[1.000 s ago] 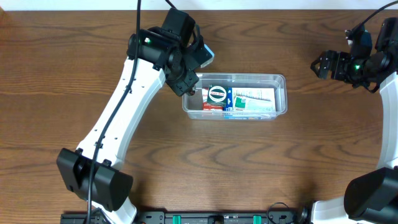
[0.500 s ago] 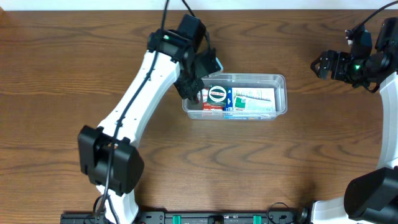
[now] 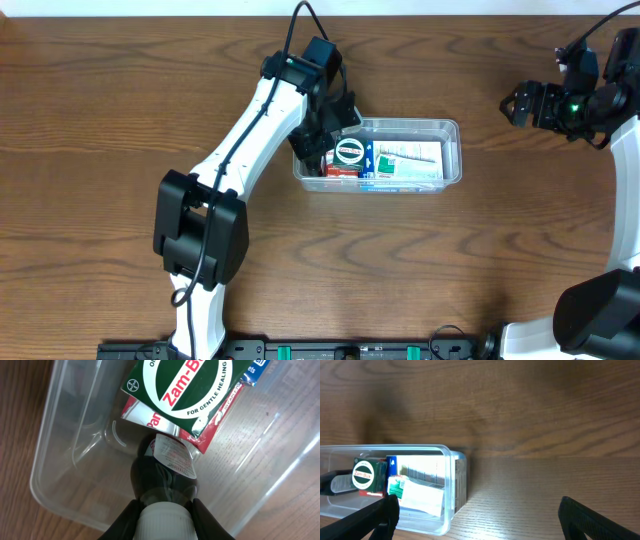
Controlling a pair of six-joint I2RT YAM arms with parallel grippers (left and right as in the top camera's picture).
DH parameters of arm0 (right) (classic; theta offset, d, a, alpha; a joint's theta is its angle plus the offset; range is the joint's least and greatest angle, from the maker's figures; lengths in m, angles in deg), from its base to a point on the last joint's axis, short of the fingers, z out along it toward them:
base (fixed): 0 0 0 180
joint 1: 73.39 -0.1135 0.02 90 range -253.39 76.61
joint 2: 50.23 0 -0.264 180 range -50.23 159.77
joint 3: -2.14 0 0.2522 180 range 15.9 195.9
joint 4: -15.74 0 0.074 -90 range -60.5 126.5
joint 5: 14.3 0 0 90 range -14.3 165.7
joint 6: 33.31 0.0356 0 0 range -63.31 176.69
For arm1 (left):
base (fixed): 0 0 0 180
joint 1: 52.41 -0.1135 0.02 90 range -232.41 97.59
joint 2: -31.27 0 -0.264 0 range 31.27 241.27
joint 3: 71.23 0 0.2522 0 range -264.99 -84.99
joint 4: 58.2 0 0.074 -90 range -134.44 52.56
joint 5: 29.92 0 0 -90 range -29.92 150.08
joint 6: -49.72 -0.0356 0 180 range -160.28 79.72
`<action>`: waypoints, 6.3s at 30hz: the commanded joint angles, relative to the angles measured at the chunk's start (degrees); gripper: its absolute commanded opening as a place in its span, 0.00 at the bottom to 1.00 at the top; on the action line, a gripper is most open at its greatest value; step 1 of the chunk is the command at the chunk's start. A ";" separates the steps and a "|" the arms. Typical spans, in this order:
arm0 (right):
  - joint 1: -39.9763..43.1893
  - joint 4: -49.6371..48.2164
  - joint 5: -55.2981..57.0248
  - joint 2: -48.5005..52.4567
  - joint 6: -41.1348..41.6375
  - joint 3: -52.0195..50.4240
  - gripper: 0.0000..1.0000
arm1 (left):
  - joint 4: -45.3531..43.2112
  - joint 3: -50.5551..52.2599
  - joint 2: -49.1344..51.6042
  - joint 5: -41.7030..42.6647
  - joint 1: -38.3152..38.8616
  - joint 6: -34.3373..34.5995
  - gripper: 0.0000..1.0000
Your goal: Pack container
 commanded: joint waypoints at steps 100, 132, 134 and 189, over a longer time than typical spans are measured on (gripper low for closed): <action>0.15 0.07 -0.22 -0.66 0.35 0.68 0.99 | 14.60 12.07 -61.20 -3.21 0.09 55.56 0.98; 0.15 0.07 -0.22 -0.66 0.35 0.68 0.99 | 1.14 29.79 -84.78 -1.97 0.09 38.71 0.98; 0.15 0.07 -0.22 -0.66 0.35 0.68 0.99 | 2.40 29.79 -84.78 -1.97 0.09 38.71 0.98; 0.15 0.07 -0.22 -0.66 0.35 0.68 0.99 | -67.04 105.83 -119.40 -0.68 -25.81 38.25 0.98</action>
